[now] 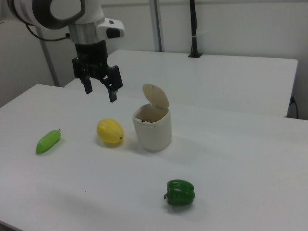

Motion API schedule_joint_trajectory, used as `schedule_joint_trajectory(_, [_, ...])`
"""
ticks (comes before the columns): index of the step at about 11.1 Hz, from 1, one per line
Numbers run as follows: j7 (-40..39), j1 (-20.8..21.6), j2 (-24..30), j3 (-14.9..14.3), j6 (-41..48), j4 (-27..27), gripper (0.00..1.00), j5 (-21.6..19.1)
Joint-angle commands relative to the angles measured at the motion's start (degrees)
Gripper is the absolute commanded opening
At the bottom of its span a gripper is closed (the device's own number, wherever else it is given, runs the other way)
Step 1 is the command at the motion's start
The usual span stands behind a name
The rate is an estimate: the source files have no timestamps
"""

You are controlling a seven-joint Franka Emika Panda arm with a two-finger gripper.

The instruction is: Close garbage bin

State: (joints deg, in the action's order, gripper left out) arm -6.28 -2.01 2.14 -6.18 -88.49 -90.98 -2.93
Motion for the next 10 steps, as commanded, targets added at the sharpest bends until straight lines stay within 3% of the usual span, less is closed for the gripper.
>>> schedule_joint_trajectory(1, [-0.2,1.2,0.0,-0.4,1.7,0.3,1.00,0.6])
schedule_joint_trajectory(7, [0.3,2.2,-2.0,-0.5,0.9,0.5,0.99,0.6])
schedule_joint_trajectory(10, [0.4,2.1,-4.3,-0.5,0.9,3.1,0.68,-0.1])
